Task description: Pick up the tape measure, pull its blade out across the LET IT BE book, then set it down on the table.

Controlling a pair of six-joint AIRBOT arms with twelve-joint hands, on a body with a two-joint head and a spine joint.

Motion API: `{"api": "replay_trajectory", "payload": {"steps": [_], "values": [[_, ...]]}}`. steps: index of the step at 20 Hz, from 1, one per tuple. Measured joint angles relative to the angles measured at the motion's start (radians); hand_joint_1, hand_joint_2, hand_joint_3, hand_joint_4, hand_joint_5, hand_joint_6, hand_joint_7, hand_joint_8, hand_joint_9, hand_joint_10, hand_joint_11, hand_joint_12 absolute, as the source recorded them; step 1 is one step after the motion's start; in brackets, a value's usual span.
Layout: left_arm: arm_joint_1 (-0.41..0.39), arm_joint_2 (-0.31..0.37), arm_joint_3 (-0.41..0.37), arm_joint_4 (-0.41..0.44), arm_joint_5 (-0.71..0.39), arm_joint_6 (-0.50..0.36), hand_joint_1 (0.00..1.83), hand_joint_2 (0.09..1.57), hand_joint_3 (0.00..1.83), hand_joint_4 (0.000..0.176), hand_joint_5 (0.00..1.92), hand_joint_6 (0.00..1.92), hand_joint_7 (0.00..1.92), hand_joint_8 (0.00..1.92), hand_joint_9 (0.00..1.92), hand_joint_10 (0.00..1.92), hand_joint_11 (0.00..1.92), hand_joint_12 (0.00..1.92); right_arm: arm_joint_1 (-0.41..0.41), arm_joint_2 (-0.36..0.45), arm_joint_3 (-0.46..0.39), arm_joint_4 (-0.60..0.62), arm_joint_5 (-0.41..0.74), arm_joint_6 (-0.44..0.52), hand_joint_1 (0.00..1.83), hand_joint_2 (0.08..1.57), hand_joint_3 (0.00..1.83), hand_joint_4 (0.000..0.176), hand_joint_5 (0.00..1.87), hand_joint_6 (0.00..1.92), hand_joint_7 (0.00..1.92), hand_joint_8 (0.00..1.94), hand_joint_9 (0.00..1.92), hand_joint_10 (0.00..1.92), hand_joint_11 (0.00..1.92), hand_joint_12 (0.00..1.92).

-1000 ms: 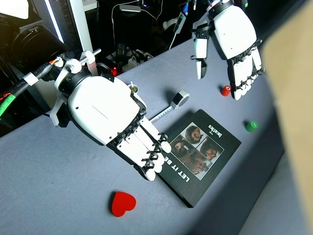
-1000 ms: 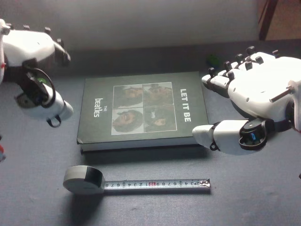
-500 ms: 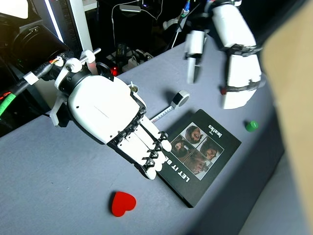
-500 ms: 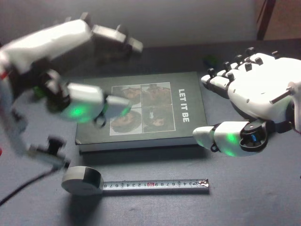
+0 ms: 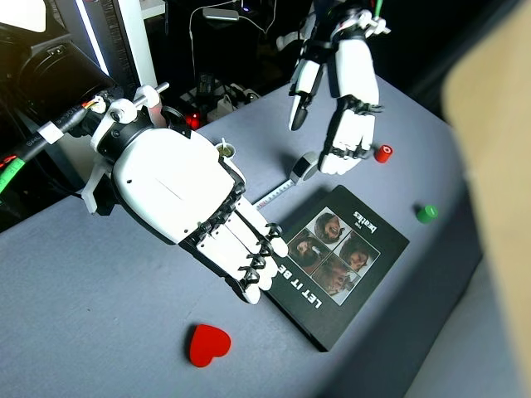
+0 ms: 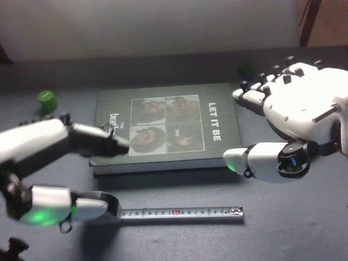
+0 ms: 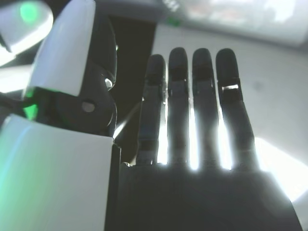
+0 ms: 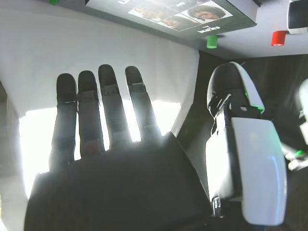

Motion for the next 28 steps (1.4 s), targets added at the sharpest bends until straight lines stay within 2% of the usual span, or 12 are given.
{"api": "replay_trajectory", "payload": {"steps": [5, 11, 12, 22, 28], "values": [[0.127, -0.074, 0.062, 0.011, -0.167, -0.042, 1.08, 1.05, 0.00, 0.000, 0.52, 0.00, 0.56, 0.01, 0.52, 0.01, 0.25, 0.71, 0.000, 0.000, 0.000, 0.000, 0.001, 0.000, 0.00, 1.14, 0.00, 0.043, 0.11, 0.00, 0.15, 0.00, 0.11, 0.00, 0.00, 0.45], [0.163, -0.132, 0.107, 0.051, -0.195, -0.047, 1.08, 1.05, 0.00, 0.000, 0.52, 0.00, 0.57, 0.00, 0.52, 0.01, 0.25, 0.71, 0.000, 0.000, 0.000, 0.000, 0.006, 0.000, 0.00, 1.14, 0.00, 0.042, 0.10, 0.00, 0.13, 0.00, 0.10, 0.00, 0.00, 0.37], [0.182, -0.161, 0.134, 0.056, -0.196, -0.046, 1.09, 1.05, 0.00, 0.000, 0.53, 0.00, 0.57, 0.00, 0.53, 0.01, 0.27, 0.72, 0.000, 0.000, 0.000, 0.000, 0.006, 0.000, 0.00, 1.14, 0.00, 0.042, 0.10, 0.00, 0.13, 0.00, 0.09, 0.00, 0.00, 0.36], [0.209, -0.203, 0.191, 0.040, -0.205, -0.035, 1.10, 1.06, 0.00, 0.000, 0.59, 0.01, 0.59, 0.00, 0.53, 0.00, 0.26, 0.70, 0.000, 0.000, 0.000, 0.000, 0.006, 0.000, 0.00, 1.15, 0.00, 0.042, 0.11, 0.00, 0.14, 0.00, 0.11, 0.00, 0.00, 0.42], [0.227, -0.221, 0.206, 0.045, -0.210, -0.030, 1.11, 1.06, 0.00, 0.000, 0.60, 0.01, 0.59, 0.00, 0.53, 0.00, 0.25, 0.70, 0.000, 0.000, 0.000, 0.000, 0.006, 0.000, 0.00, 1.15, 0.00, 0.039, 0.11, 0.00, 0.15, 0.00, 0.12, 0.00, 0.00, 0.38]]}}
